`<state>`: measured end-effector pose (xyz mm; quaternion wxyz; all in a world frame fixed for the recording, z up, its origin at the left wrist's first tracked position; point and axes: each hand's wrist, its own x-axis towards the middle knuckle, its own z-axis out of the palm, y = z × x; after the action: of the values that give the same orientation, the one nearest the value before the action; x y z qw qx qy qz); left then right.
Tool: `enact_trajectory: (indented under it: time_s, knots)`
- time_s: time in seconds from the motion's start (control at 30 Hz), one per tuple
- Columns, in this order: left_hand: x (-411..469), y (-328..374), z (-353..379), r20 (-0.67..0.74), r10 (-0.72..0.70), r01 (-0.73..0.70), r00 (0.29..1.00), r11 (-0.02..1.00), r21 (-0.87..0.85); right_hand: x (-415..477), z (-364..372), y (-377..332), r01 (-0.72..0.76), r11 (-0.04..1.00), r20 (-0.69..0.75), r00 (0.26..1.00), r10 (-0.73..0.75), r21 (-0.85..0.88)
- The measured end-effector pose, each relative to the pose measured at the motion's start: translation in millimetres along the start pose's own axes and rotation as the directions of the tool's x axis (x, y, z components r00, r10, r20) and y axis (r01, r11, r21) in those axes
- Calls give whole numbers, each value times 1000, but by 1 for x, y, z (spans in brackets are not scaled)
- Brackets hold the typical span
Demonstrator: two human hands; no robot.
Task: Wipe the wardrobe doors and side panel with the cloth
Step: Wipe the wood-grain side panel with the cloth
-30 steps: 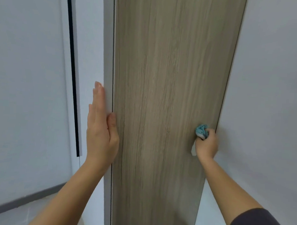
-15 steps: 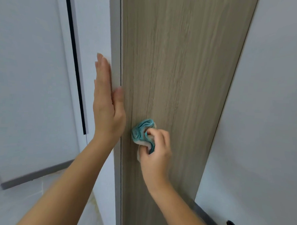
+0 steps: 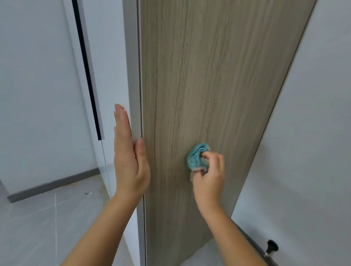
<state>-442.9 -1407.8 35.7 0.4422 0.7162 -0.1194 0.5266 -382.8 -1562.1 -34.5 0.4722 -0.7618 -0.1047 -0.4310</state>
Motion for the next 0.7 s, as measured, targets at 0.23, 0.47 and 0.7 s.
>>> enact_trajectory:
  time_s: [0.23,0.47,0.7]
  knots:
    - [0,2,1,-6,-19,20,1000,1000,17,85,-28,90,-388,905,-90,922,377,-177]
    - [1,-3,2,-20,20,-19,1000,999,51,156,-50,130,-522,806,-102,851,516,-278]
    - [1,-4,2,-34,35,-31,999,995,91,212,-64,151,-666,725,-183,746,640,-178]
